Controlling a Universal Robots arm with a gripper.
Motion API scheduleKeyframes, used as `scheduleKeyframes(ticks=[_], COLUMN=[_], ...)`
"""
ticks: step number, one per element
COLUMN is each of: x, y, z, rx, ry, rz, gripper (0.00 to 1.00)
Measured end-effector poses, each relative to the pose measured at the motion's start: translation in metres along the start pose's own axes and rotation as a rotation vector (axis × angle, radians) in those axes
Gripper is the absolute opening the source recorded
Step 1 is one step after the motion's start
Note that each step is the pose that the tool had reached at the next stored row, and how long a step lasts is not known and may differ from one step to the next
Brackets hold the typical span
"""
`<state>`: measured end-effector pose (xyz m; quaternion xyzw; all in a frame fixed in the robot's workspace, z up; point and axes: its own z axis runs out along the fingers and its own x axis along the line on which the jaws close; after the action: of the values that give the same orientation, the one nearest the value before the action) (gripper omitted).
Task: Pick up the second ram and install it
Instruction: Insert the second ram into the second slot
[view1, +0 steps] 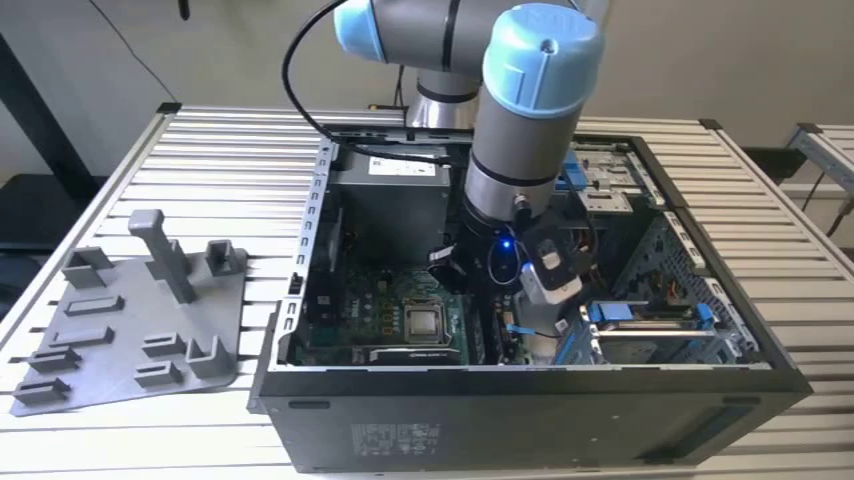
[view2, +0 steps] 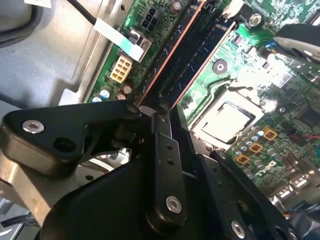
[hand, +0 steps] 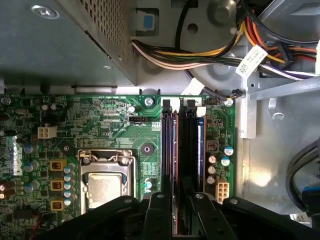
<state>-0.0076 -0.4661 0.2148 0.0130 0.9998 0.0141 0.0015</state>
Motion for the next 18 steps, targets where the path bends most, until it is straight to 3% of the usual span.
scheduleKeyframes(ticks=[7,10,13,18], x=[-0.0001,-0.0001,-0.0001,-0.0001], y=[0.0011,0.0010,0.0011,0.0011], z=[-0.0291,-0.0295,-0.0300,-0.0308], rx=[0.0001,-0.0001,-0.0001,0.0000], ry=[0.0010,0.0010,0.0010,0.0010], rz=[0.000,0.000,0.000,0.000], gripper=[0.22,0.22,0.11,0.11])
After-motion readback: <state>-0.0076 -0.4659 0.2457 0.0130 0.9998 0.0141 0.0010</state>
